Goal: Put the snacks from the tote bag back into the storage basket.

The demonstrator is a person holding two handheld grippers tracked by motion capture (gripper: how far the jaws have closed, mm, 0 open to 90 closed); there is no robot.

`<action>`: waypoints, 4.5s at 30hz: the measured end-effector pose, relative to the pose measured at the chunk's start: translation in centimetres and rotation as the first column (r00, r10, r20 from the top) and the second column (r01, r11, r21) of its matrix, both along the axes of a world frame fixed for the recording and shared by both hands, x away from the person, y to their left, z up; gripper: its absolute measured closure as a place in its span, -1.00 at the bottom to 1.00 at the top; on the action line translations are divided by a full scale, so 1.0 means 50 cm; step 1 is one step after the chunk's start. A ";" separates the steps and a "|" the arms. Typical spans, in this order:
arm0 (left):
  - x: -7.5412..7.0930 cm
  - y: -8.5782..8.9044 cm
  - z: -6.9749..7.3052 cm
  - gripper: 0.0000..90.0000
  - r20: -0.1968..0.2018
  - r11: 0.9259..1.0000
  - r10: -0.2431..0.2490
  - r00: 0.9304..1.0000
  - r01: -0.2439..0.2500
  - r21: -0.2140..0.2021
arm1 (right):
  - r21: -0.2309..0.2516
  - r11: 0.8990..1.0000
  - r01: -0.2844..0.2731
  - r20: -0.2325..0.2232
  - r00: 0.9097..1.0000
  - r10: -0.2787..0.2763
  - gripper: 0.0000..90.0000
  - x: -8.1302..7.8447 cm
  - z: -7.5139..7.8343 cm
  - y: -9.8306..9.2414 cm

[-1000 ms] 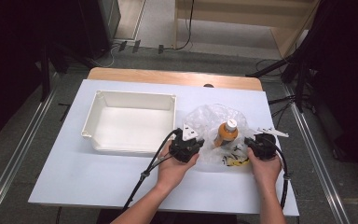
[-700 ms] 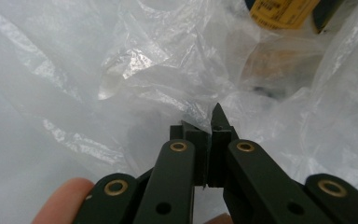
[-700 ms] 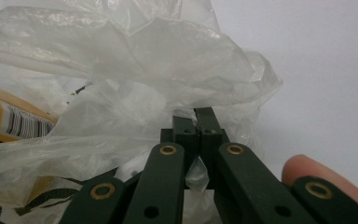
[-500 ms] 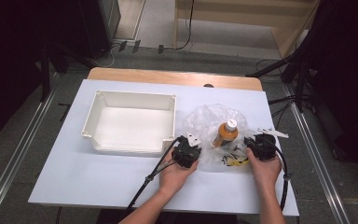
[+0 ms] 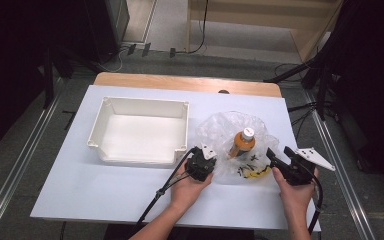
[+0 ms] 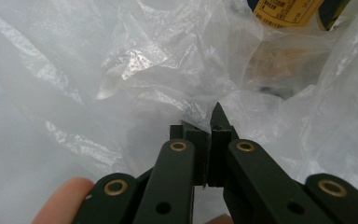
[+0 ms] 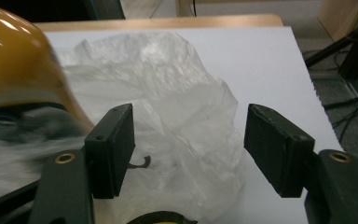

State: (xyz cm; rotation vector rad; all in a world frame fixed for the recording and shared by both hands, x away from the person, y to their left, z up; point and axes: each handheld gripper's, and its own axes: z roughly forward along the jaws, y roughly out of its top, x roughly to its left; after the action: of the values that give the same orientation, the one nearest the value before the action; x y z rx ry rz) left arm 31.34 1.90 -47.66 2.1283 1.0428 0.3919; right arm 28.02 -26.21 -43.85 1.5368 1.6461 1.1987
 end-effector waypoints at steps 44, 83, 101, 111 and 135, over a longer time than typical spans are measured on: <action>-0.004 0.004 0.000 1.00 -0.007 1.000 -0.018 1.000 0.018 -0.011 | -0.067 0.954 -0.292 -0.304 0.917 0.259 1.00 0.022 -0.072 0.125; -0.007 0.004 -0.001 1.00 -0.002 1.000 -0.023 1.000 0.023 -0.008 | -0.028 0.991 -0.127 -0.336 0.936 0.111 1.00 0.180 -0.085 0.095; -0.006 0.003 0.000 1.00 -0.002 1.000 -0.020 1.000 0.020 -0.007 | 0.041 0.985 -0.170 -0.065 0.983 0.172 0.49 0.077 -0.015 0.054; -0.005 0.005 -0.001 1.00 -0.006 1.000 -0.020 1.000 0.020 -0.016 | 0.064 0.984 -0.164 0.055 0.986 0.160 -0.14 0.026 0.040 0.053; -0.034 0.054 0.027 0.28 0.046 0.977 -0.047 0.998 0.055 -0.207 | 0.039 0.968 -0.247 0.012 0.969 0.247 -0.48 0.045 0.022 0.148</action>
State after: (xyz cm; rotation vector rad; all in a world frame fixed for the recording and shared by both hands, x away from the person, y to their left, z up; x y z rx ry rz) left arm 29.63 4.61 -46.30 1.9481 0.9603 0.2874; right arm 30.30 -18.82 -42.77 1.3778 1.8609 1.3720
